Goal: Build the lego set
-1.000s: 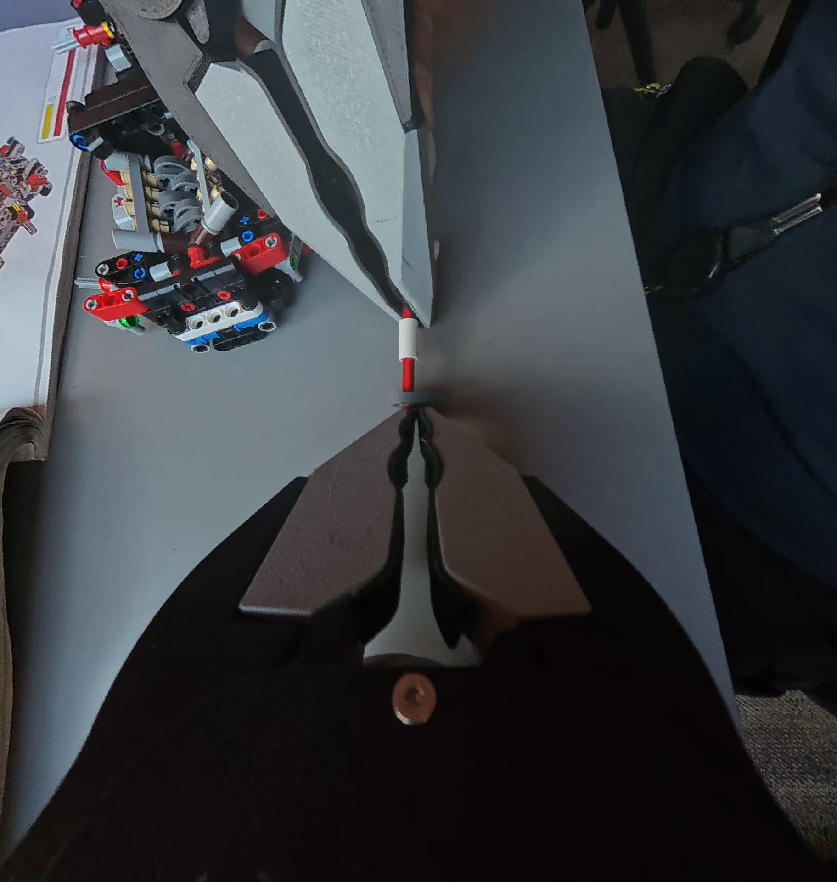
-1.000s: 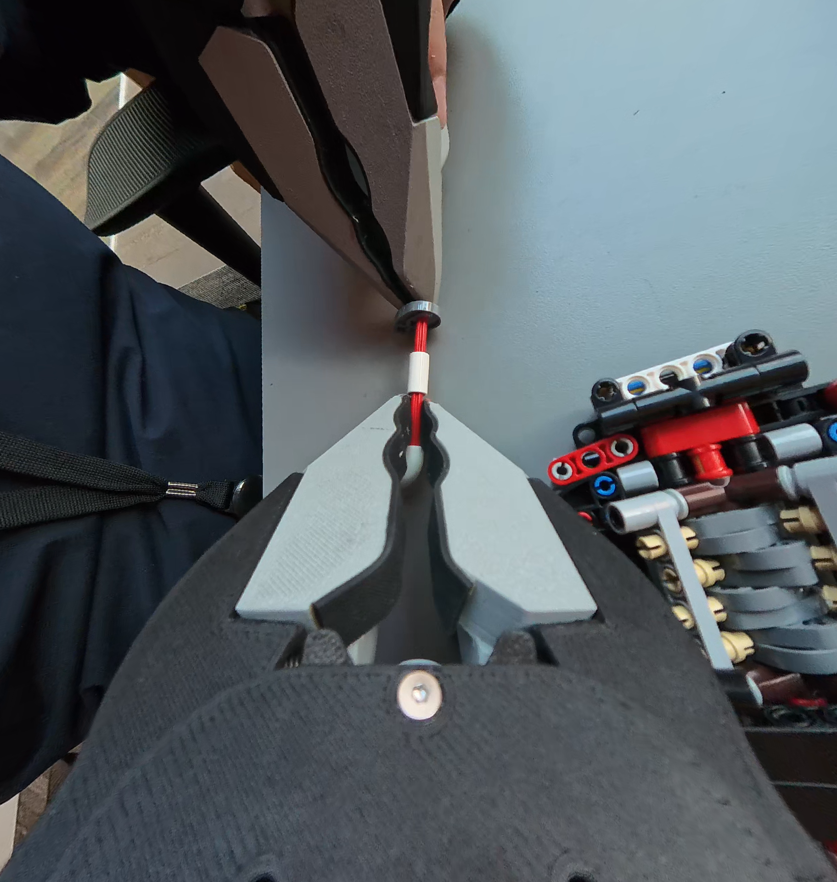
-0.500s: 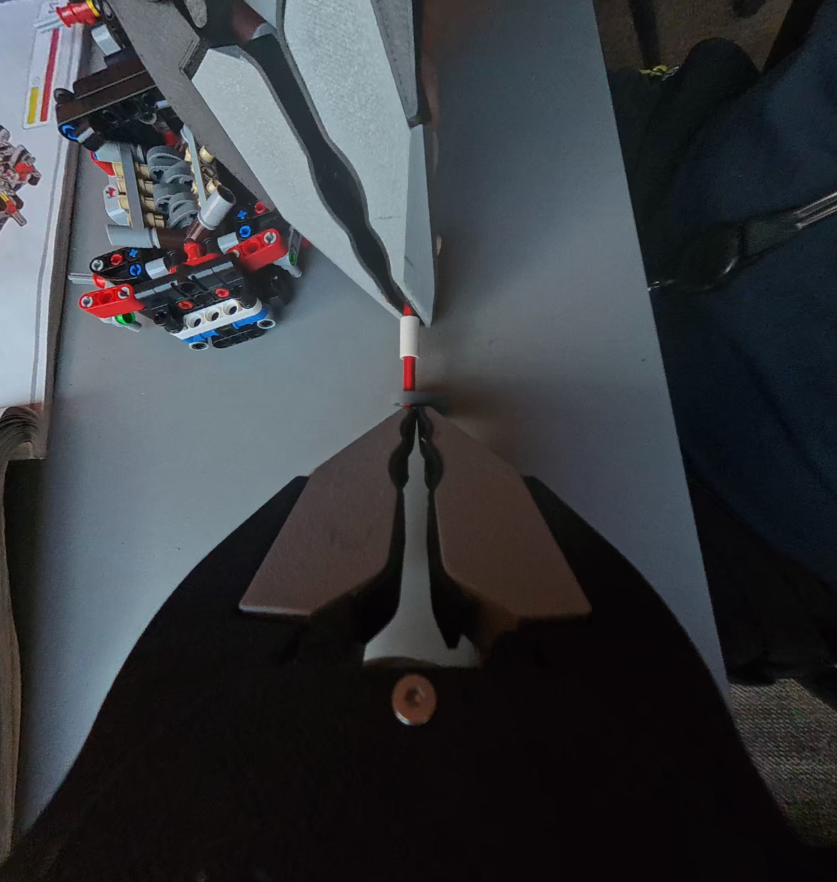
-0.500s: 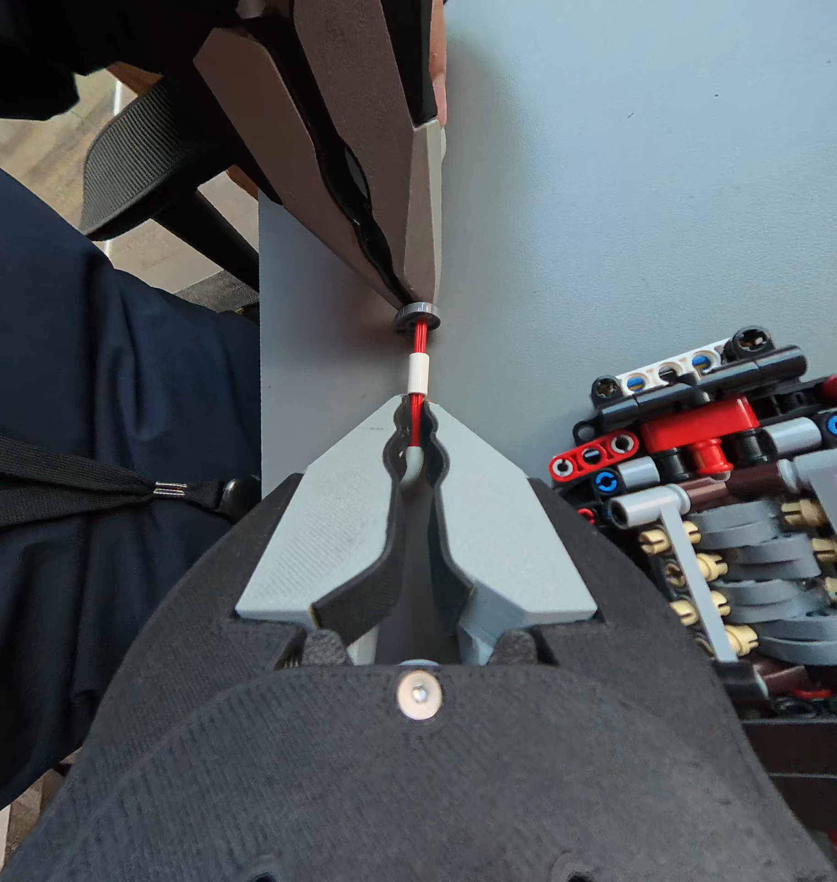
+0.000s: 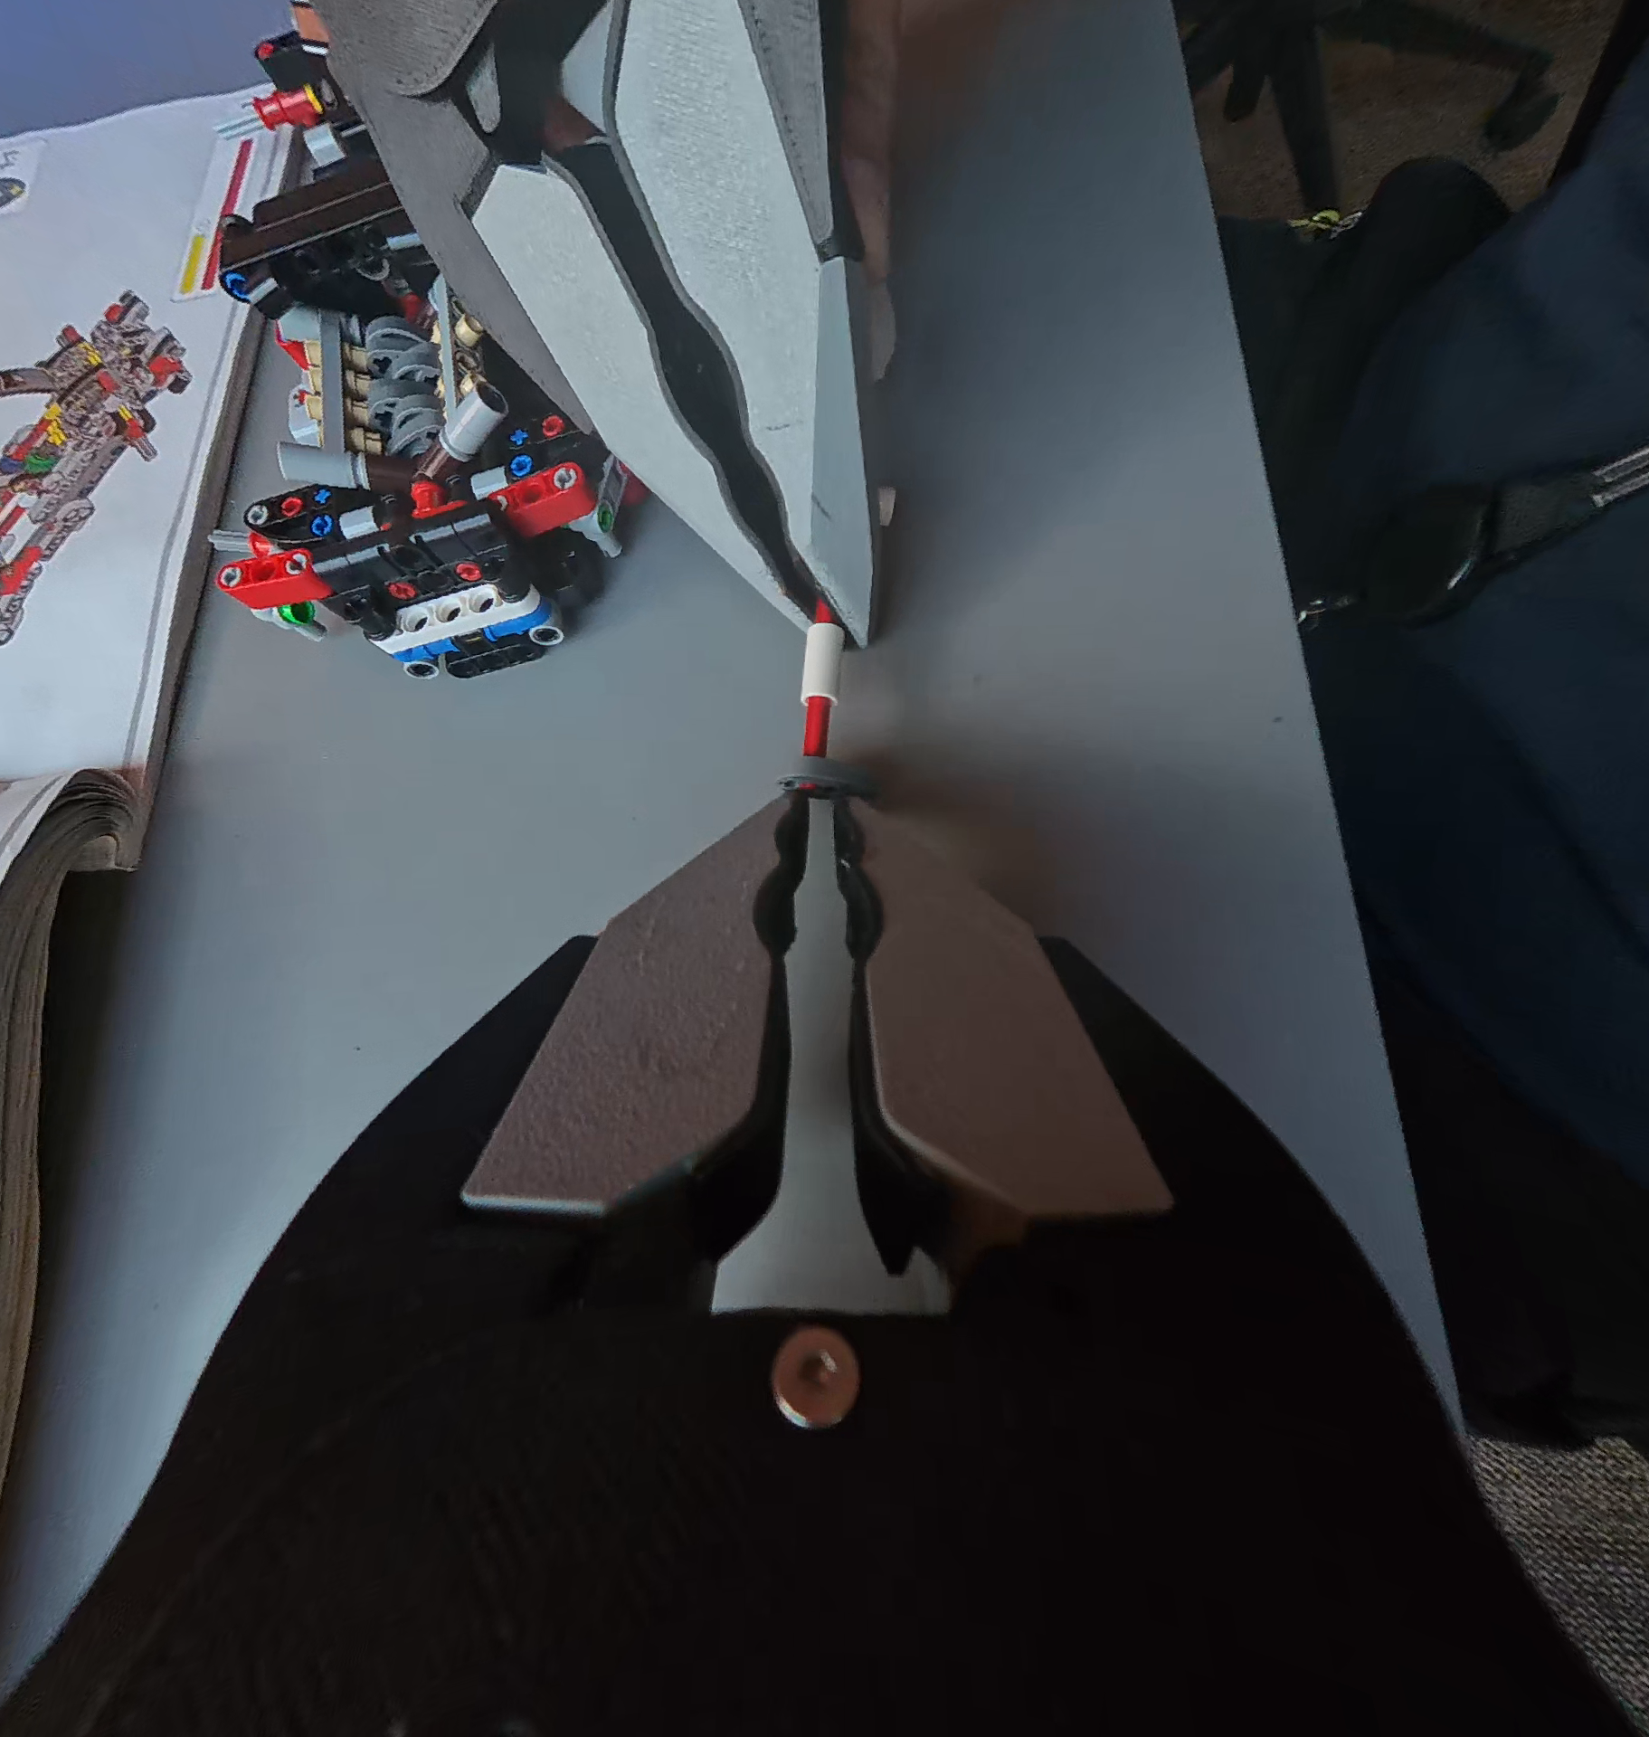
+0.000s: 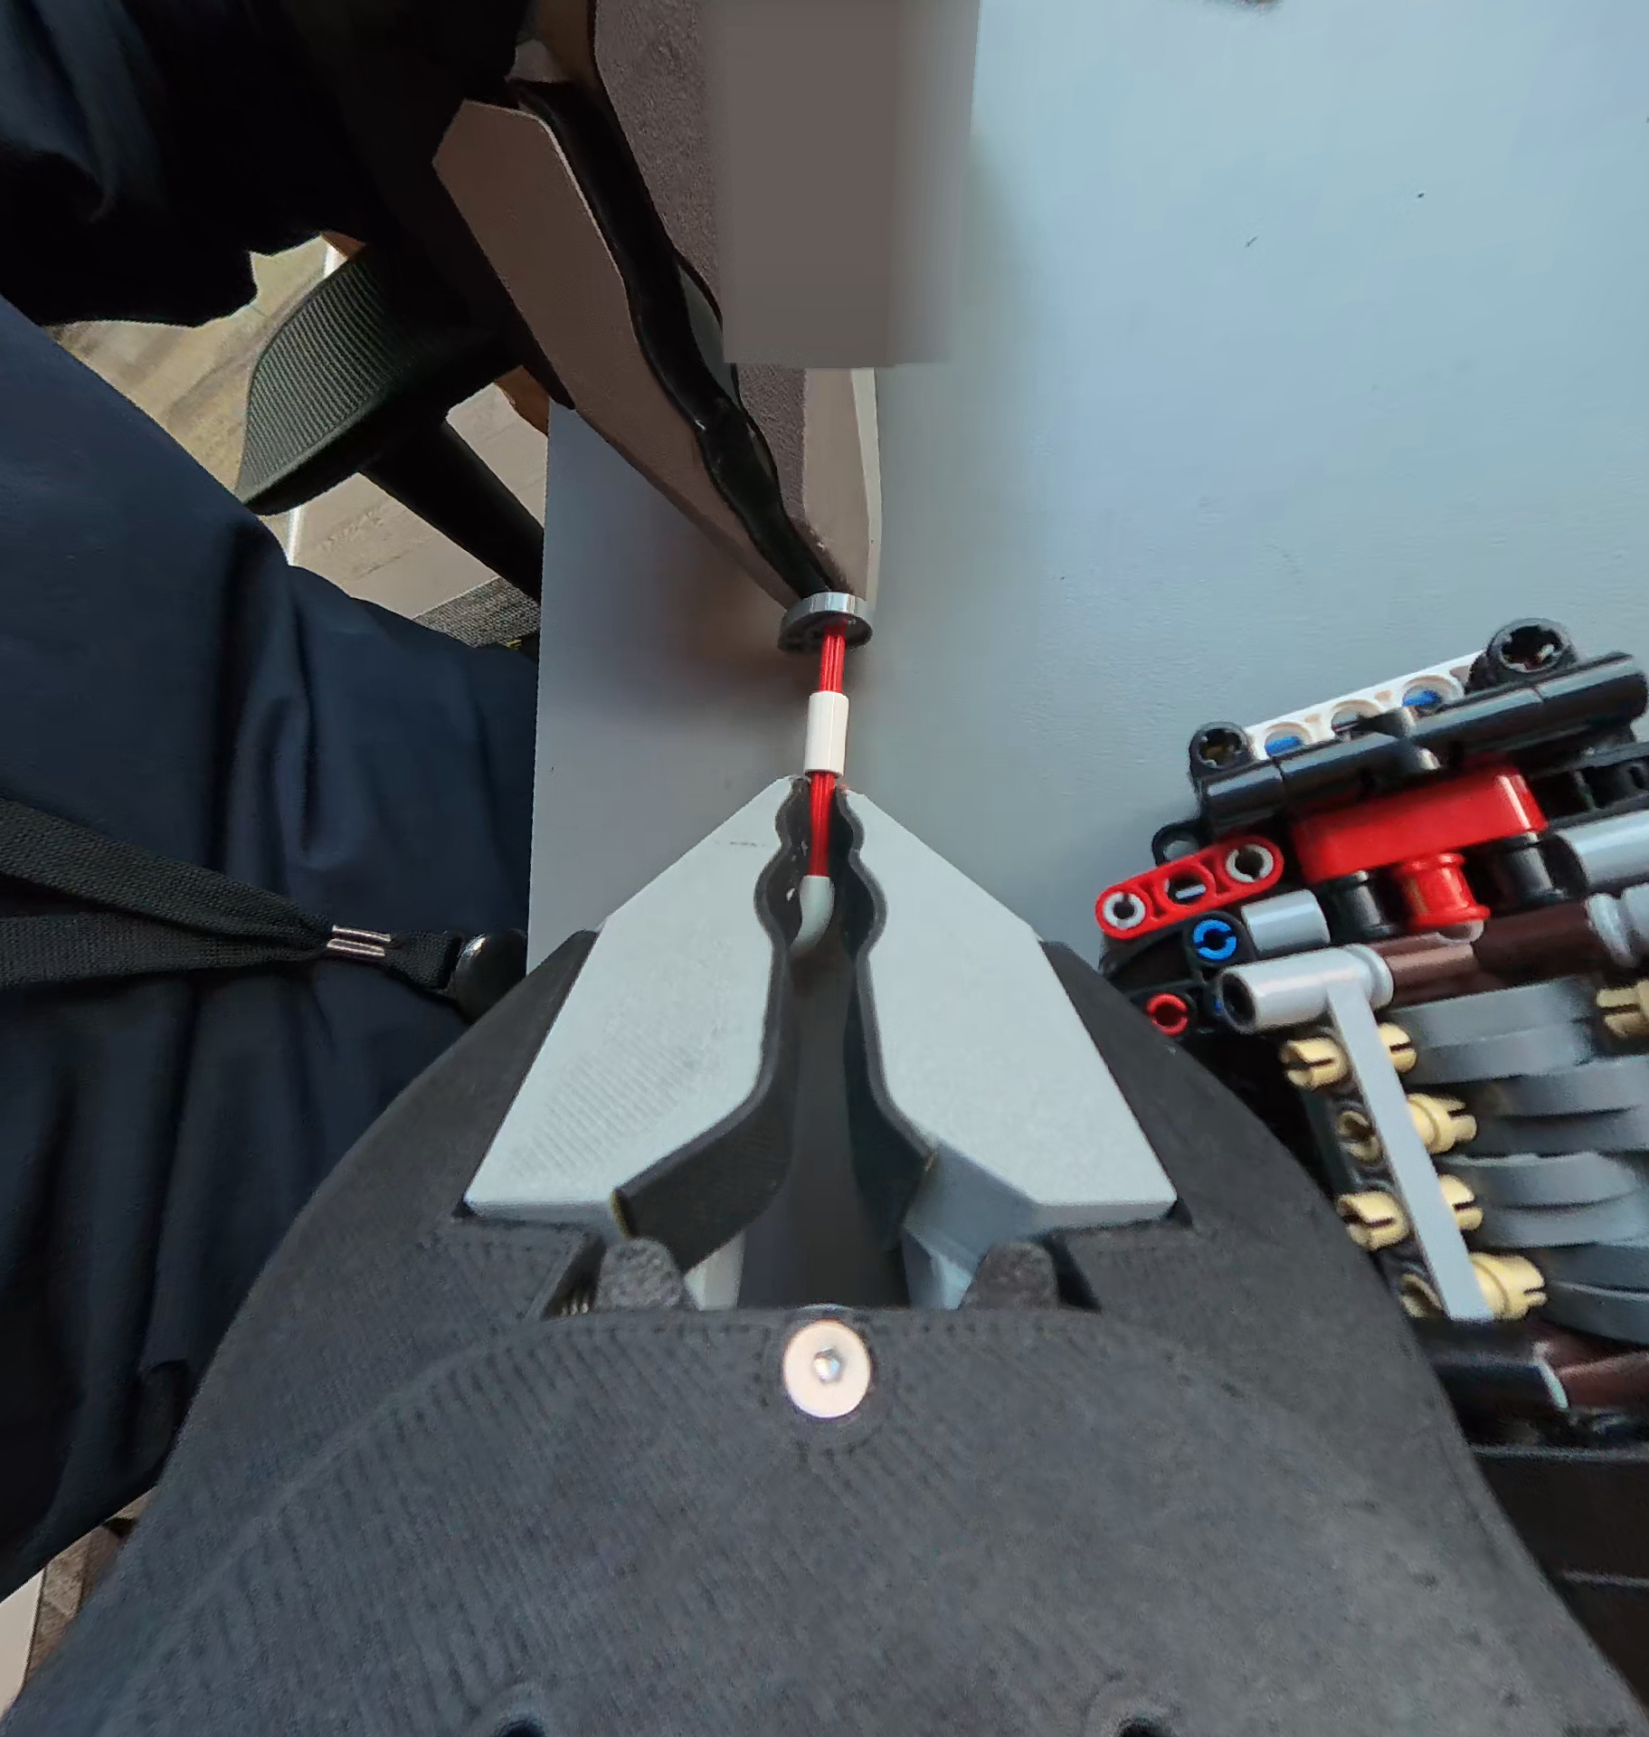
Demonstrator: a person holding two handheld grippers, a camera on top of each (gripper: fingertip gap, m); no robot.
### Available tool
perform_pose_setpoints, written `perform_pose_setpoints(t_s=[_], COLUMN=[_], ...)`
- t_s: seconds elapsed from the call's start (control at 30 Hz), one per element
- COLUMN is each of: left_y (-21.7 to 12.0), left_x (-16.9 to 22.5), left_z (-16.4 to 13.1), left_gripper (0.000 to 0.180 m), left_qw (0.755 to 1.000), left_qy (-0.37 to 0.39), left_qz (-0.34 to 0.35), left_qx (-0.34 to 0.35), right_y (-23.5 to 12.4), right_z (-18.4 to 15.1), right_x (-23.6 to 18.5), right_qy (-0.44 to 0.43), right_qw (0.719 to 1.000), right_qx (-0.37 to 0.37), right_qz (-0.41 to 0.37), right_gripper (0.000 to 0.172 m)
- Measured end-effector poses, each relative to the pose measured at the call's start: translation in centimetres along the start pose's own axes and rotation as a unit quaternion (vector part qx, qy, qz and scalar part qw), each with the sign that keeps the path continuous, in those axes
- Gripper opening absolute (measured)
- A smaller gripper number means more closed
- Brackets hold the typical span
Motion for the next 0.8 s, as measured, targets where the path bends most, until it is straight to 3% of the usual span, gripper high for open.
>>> perform_pose_setpoints(t_s=[0.43, 0.6, 0.8], left_y=[0.02, 0.15, 0.29], left_x=[0.2, 0.32, 0.05], left_z=[0.15, 0.8, 0.89], left_gripper=[0.0, 0.0, 0.0], left_qw=[0.999, 0.998, 0.998], left_qy=[-0.032, 0.023, 0.01], left_qz=[0.019, 0.026, 0.012], left_qx=[-0.019, -0.056, -0.054], right_y=[0.13, 0.17, 0.19], right_z=[0.51, 0.64, 0.55], right_x=[-0.07, -0.18, -0.28], right_qy=[-0.004, -0.008, -0.012], right_qw=[0.999, 0.998, 0.999], right_qx=[-0.038, -0.051, -0.047], right_qz=[-0.011, -0.019, -0.026], right_gripper=[0.002, 0.002, 0.002])
Point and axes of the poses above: each gripper's, where its closed fingertips meet, y out along the fingers, z out of its top, x = y × z across the jaws, the point moved 7 cm from there along -y, back along the fingers, and after that the axes turned 5 degrees about z, right-handed, at the moved point
